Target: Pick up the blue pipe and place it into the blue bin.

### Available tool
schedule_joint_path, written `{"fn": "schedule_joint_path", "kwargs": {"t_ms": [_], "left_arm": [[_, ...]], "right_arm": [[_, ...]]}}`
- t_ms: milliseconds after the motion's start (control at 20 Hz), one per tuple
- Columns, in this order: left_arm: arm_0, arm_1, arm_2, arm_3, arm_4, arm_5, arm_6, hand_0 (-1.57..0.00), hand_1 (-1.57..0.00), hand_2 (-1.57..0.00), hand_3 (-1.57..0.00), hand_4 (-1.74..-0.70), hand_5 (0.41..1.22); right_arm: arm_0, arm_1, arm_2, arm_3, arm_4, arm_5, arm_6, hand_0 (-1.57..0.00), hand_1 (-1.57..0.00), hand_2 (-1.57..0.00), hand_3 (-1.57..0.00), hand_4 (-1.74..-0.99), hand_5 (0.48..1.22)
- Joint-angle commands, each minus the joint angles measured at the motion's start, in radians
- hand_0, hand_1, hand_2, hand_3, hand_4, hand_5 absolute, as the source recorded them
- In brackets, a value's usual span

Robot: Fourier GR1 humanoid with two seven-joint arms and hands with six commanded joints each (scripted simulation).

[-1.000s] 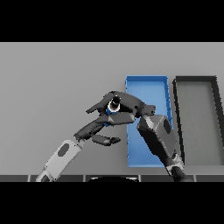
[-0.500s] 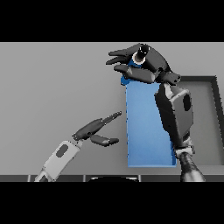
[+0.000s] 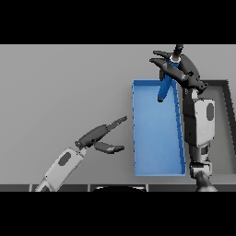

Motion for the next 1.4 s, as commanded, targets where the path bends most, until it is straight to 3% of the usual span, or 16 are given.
{"fn": "schedule_joint_path", "kwargs": {"t_ms": [0, 100, 250, 350, 400, 550, 650, 700, 800, 900, 950, 1150, 1350], "left_arm": [[-0.013, 0.010, 0.012, 0.002, 0.005, -0.002, 0.009, 0.00, 0.00, 0.00, 0.00, -0.83, 0.464], [0.015, 0.017, 0.001, 0.000, 0.002, -0.011, -0.021, 0.00, 0.00, 0.00, 0.00, -0.83, 0.468], [0.010, 0.008, -0.001, -0.009, 0.009, -0.010, -0.004, 0.00, 0.00, 0.00, 0.00, -0.83, 0.470], [0.013, 0.012, -0.003, -0.013, 0.005, -0.009, -0.003, 0.00, 0.00, 0.00, 0.00, -0.83, 0.470], [0.018, 0.012, -0.007, -0.021, 0.006, -0.010, -0.003, 0.00, 0.00, 0.00, 0.00, -0.83, 0.471], [0.005, 0.003, -0.006, -0.016, 0.005, -0.003, 0.021, 0.00, 0.00, 0.00, 0.00, -0.83, 0.475], [0.008, 0.004, -0.005, -0.007, 0.002, -0.003, 0.016, 0.00, 0.00, 0.00, 0.00, -0.83, 0.474], [0.001, -0.003, -0.009, -0.004, -0.001, -0.002, 0.019, 0.00, 0.00, 0.00, 0.00, -0.83, 0.474], [0.008, -0.001, -0.012, -0.019, -0.002, 0.000, 0.008, 0.00, 0.00, 0.00, 0.00, -0.83, 0.476], [0.013, 0.004, -0.012, -0.015, -0.004, -0.001, 0.011, 0.00, 0.00, 0.00, 0.00, -0.83, 0.476], [0.007, 0.004, -0.010, -0.025, -0.002, 0.002, 0.016, 0.00, 0.00, 0.00, 0.00, -0.83, 0.477], [0.024, 0.002, -0.017, -0.029, -0.004, 0.006, 0.011, 0.00, 0.00, 0.00, 0.00, -0.83, 0.475], [0.007, 0.004, -0.005, -0.009, -0.002, 0.002, 0.014, 0.00, 0.00, 0.00, 0.00, -0.83, 0.471]], "right_arm": [[0.039, 0.004, 0.004, -0.014, 0.023, -0.019, 0.010, -1.57, -1.57, -1.57, -1.57, -1.499, 1.221], [0.105, 0.008, 0.002, -0.021, 0.051, -0.035, 0.047, -1.57, -1.57, -1.57, -1.57, -1.499, 1.221], [0.207, -0.009, 0.058, -0.002, 0.075, -0.115, 0.047, -1.57, -1.57, -1.57, -1.57, -1.499, 1.221], [0.248, -0.049, 0.121, 0.019, 0.058, -0.144, 0.047, -1.57, -1.57, -1.57, -1.08, -1.586, 1.221], [0.268, -0.077, 0.172, 0.021, 0.035, -0.162, 0.047, -1.57, -1.57, -1.57, -1.18, -1.569, 1.221], [0.320, -0.135, 0.309, 0.035, -0.009, -0.225, 0.047, -1.57, -1.57, -1.57, -0.69, -1.653, 1.205], [0.325, -0.211, 0.422, 0.063, -0.099, -0.304, 0.047, -1.57, -1.57, -1.57, -1.01, -1.583, 1.199], [0.313, -0.246, 0.475, 0.088, -0.177, -0.353, 0.042, -1.46, -1.38, -1.33, -0.81, -1.534, 1.190], [0.284, -0.314, 0.611, 0.123, -0.345, -0.416, 0.047, -0.94, -0.88, -0.85, -0.52, -1.404, 1.159], [0.243, -0.371, 0.726, 0.117, -0.467, -0.466, 0.047, -0.60, -0.57, -0.55, -0.33, -1.302, 1.182], [0.223, -0.392, 0.763, 0.107, -0.473, -0.436, 0.047, -0.48, -0.45, -0.44, -0.26, -1.264, 1.139], [0.201, -0.457, 0.849, 0.041, -0.386, -0.376, 0.035, -0.20, -0.18, -0.18, -0.11, -1.199, 0.967], [0.193, -0.479, 0.878, 0.037, -0.369, -0.367, 0.044, -0.10, -0.08, -0.07, -0.04, -1.188, 0.861]]}}
